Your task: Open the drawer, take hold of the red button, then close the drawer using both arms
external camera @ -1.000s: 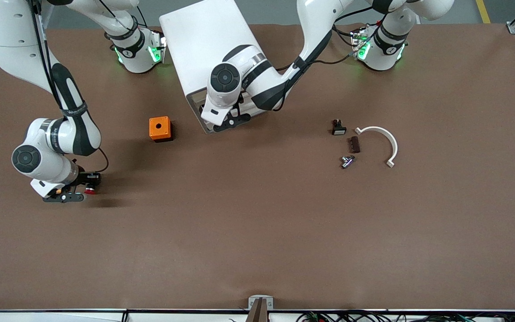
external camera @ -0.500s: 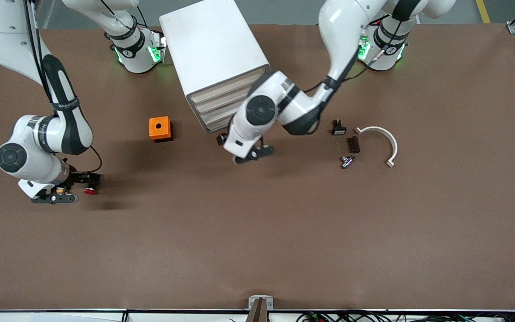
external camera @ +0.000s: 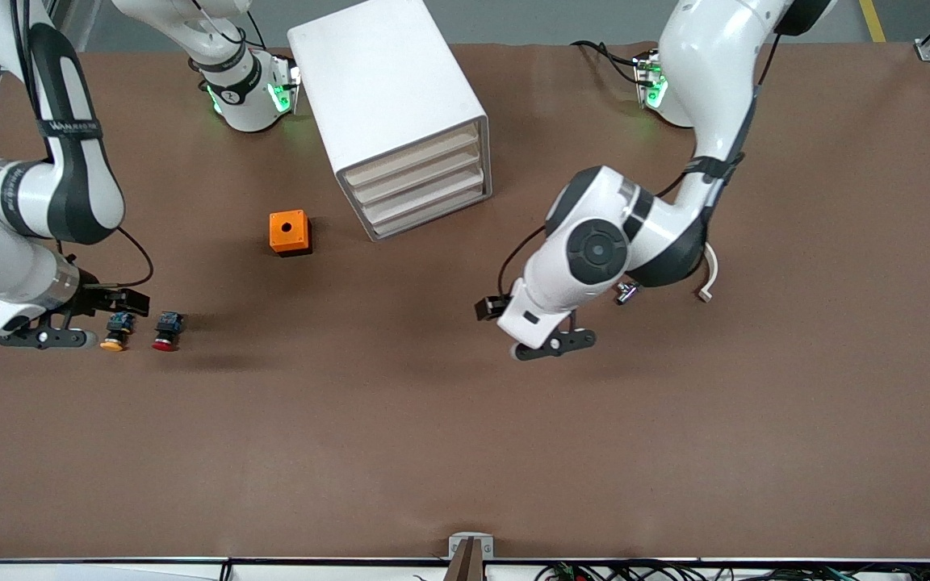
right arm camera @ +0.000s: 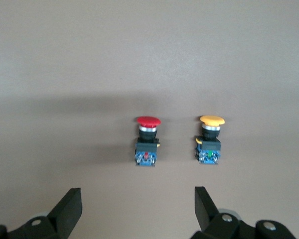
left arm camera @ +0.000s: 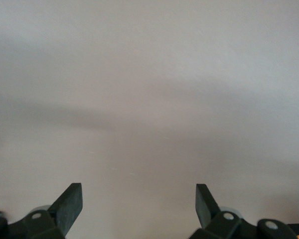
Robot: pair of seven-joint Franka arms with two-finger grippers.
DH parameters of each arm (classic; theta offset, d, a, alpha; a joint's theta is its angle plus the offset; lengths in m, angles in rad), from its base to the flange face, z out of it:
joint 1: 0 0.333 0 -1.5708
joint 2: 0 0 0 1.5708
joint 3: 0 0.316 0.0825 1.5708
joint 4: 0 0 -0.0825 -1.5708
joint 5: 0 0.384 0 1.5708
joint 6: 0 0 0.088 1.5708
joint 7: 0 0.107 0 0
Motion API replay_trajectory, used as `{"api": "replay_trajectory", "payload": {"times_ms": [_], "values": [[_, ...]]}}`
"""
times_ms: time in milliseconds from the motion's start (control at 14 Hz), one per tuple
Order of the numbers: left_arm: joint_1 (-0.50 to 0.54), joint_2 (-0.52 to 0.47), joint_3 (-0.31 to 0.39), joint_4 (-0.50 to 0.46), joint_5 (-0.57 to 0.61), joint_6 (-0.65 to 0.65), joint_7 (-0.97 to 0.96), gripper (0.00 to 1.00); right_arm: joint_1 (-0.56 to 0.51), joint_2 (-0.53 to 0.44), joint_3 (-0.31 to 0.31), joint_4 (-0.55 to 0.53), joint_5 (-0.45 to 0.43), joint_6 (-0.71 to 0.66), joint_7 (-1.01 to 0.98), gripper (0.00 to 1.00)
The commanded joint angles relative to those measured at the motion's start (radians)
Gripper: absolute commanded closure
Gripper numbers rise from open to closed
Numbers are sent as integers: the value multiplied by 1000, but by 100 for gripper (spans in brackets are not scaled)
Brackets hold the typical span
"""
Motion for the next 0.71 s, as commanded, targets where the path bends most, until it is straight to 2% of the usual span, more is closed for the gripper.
{"api": "replay_trajectory", "payload": {"times_ms": [0, 357, 643], "values": [[99, -53, -13, -17, 98, -44, 99, 0, 2, -75, 11, 61, 27, -161, 3, 0], [230, -108, -7, -19, 158, -124, 294, 0, 0, -126, 10, 271, 47, -471, 2, 0], [351, -149, -6, -17, 180, -132, 423, 0, 0, -126, 8, 402, 45, -568, 3, 0]]}}
